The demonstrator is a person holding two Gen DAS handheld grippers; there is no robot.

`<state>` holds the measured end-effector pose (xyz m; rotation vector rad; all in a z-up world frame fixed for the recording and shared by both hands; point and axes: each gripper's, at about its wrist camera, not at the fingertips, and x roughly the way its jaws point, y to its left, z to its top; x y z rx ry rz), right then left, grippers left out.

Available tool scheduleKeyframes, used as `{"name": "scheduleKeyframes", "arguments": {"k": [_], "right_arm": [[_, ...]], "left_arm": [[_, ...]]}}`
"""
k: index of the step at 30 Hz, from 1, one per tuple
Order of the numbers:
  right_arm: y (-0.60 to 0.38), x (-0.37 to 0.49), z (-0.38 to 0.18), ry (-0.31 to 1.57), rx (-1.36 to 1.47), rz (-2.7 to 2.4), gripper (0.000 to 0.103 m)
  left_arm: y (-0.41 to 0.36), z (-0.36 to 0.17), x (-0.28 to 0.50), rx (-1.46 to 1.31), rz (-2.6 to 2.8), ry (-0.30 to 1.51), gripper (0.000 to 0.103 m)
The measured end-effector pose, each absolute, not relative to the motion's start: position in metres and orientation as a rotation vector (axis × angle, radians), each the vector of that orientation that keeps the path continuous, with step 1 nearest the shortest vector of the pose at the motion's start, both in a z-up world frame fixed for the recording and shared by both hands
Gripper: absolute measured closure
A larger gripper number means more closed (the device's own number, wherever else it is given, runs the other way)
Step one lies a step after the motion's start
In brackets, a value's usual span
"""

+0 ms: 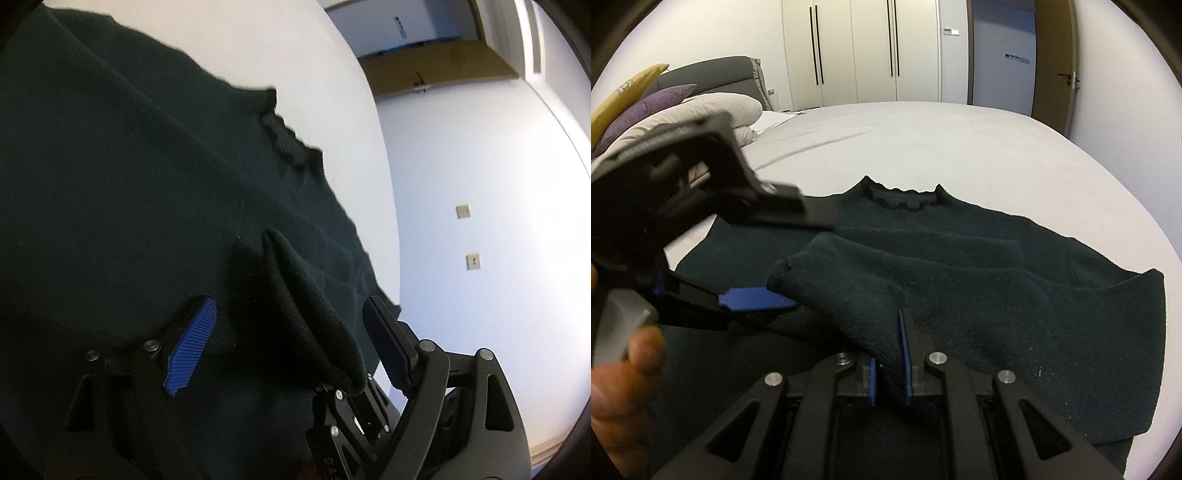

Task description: Fold small clothes

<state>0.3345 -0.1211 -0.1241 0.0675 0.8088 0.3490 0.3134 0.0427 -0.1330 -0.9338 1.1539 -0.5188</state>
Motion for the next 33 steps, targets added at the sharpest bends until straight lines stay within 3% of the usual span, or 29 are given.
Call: {"name": "scheduleKeyframes", "arguments": {"k": [2,3,4,6,7,8,11,15,18,25,33], "right_arm": [[-0.121,0.335,-0.123,0.814,0.073,0.354,0.088],[-0.122,0.335,-0.122,0.815,0.081,0.359,0.087],[-0.124,0.334,-0.122,0.819,0.092,0.365,0.086],[-0.129,0.334,-0.12,0.833,0.116,0.372,0.071],[-0.134,0.332,-0.119,0.845,0.141,0.366,0.051],[-0.143,0.327,-0.116,0.845,0.184,0.36,0.042],[-0.198,0.298,-0.115,0.808,0.486,0.346,0.036],[-0.28,0.259,-0.15,0.785,1.07,0.283,0.032],[-0.304,0.247,-0.179,0.782,1.333,0.269,0.032],[-0.302,0.283,-0.205,0.744,1.619,0.328,0.031],[-0.324,0.298,-0.218,0.676,1.757,0.265,0.032]], "left_arm": [[0.031,-0.138,0.319,-0.912,-0.538,1.173,0.041],[0.025,-0.14,0.323,-0.892,-0.541,1.192,0.066],[0.02,-0.142,0.326,-0.871,-0.548,1.214,0.079],[0.016,-0.141,0.327,-0.836,-0.535,1.212,0.092],[0.017,-0.137,0.328,-0.826,-0.535,1.199,0.094],[0.02,-0.134,0.327,-0.823,-0.535,1.191,0.095],[0.025,-0.119,0.326,-0.783,-0.521,1.143,0.096],[0.036,-0.081,0.315,-0.696,-0.498,1.054,0.096],[0.035,-0.053,0.312,-0.625,-0.492,0.992,0.096],[0.047,-0.011,0.295,-0.549,-0.497,0.888,0.096],[0.088,-0.017,0.296,-0.616,-0.441,0.866,0.096]]}}
